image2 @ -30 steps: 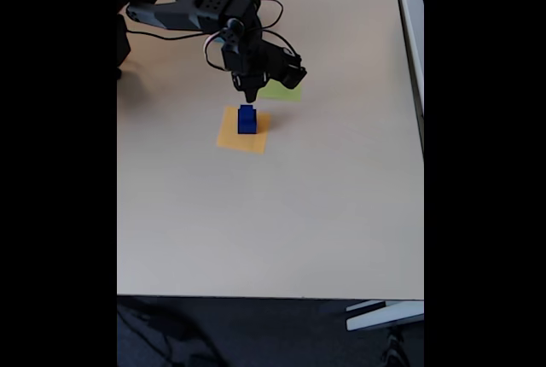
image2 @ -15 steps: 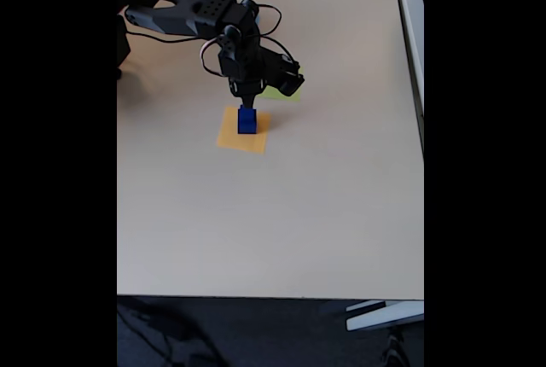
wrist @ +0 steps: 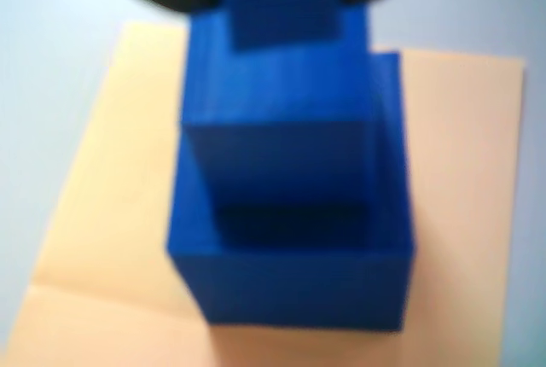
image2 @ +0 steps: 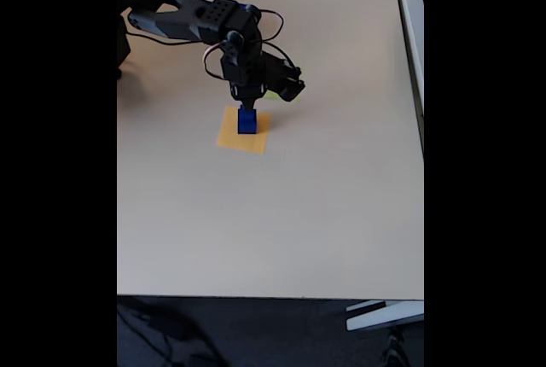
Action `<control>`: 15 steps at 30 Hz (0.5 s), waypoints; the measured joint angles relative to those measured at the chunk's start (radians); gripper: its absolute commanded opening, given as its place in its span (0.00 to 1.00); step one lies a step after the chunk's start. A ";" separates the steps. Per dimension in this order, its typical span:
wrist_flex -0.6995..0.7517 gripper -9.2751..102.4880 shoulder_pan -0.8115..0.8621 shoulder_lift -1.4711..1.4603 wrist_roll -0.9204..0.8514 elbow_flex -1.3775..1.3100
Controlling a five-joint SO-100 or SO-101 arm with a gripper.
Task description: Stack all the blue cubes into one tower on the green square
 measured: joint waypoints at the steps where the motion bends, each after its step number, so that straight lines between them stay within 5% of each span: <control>1: 0.000 0.09 0.000 0.000 0.000 0.000; 15: 0.000 0.09 0.000 0.000 0.012 0.000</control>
